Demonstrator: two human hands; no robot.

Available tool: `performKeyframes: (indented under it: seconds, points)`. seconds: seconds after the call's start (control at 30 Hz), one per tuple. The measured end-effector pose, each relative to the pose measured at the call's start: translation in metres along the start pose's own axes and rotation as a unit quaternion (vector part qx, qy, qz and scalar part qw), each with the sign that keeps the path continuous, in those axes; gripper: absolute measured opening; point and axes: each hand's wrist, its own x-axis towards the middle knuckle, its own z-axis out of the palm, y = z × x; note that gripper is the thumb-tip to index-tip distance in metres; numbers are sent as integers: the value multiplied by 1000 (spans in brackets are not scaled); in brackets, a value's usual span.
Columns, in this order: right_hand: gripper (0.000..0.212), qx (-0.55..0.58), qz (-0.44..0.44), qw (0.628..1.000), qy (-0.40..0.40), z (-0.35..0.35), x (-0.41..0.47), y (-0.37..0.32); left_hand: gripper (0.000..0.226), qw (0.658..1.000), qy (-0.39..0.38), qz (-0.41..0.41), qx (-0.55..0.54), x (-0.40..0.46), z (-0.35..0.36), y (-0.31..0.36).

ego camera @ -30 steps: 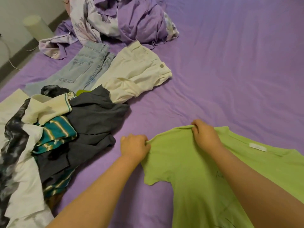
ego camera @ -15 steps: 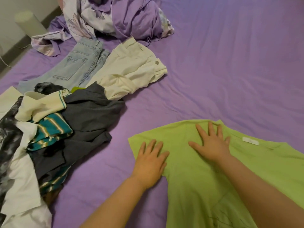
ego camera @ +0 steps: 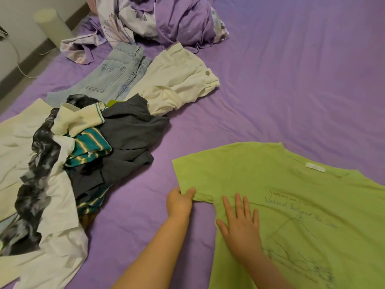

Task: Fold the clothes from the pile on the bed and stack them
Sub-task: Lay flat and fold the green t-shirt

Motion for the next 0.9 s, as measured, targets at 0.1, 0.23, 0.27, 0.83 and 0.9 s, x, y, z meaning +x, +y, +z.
performKeyframes:
  seconds: [0.1,0.23,0.27,0.83,0.9]
  points:
    - [71,-33,-1,999,0,5,-6,10,12,991,33,106,80,19,-19,3]
    - [70,-26,7,1000,-7,13,-20,11,15,996,-36,78,-31,18,-23,-12]
    - [71,-24,9,1000,-12,16,-27,8,24,997,-31,52,-53,10,-20,-22]
    - [63,33,11,995,-90,43,-149,34,23,941,-335,-50,20,-165,-18,-148]
    - [62,43,21,996,-81,50,-162,37,23,934,-354,-50,-15,-172,-26,-153]
